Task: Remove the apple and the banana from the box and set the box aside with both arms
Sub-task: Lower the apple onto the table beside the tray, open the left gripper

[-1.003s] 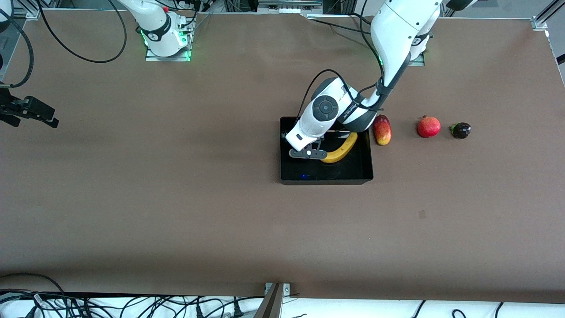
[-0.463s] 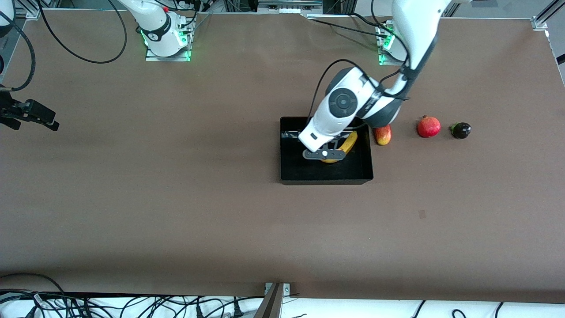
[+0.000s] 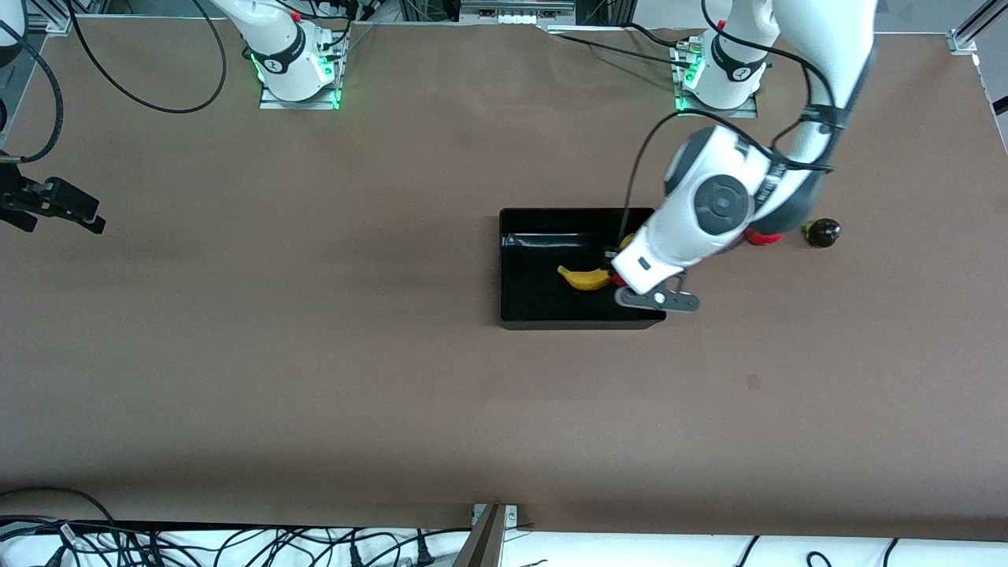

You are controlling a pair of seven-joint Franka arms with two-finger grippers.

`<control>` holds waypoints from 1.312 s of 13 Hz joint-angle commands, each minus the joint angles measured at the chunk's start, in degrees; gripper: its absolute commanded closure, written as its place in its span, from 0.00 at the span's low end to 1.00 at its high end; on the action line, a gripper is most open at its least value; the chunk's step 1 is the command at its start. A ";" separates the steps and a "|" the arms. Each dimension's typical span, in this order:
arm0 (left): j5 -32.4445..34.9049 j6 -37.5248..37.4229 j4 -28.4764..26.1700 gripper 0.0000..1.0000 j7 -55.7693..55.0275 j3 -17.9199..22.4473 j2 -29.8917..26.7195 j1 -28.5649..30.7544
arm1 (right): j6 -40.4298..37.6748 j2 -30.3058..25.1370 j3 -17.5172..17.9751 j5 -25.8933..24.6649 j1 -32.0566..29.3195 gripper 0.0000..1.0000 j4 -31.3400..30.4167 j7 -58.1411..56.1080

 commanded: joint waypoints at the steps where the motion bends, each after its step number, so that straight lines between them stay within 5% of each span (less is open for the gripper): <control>1: 0.50 -1.61 -2.06 1.00 14.21 -0.08 -0.95 5.60 | 0.75 -0.29 0.37 0.83 -0.47 0.00 -0.40 0.18; 7: 1.73 7.94 -4.43 1.00 32.52 5.88 5.19 9.48 | 0.75 -0.29 0.28 0.83 -0.56 0.00 -0.40 0.10; 14: 3.67 13.94 -5.49 1.00 33.78 7.21 11.00 10.54 | 0.66 -0.29 0.37 0.83 -0.47 0.00 -0.40 0.18; 15: 3.67 14.73 -5.58 0.85 33.69 7.21 11.53 10.45 | 0.75 -0.29 0.37 0.83 -0.47 0.00 -0.40 0.18; 16: 3.67 14.74 -5.58 0.22 33.51 7.21 11.45 10.54 | 0.66 -0.29 0.37 0.83 -0.56 0.00 -0.40 0.18; 17: 3.67 14.56 -5.58 0.00 32.99 7.21 11.10 10.54 | 0.66 -0.29 0.37 0.83 -0.47 0.00 -0.40 0.18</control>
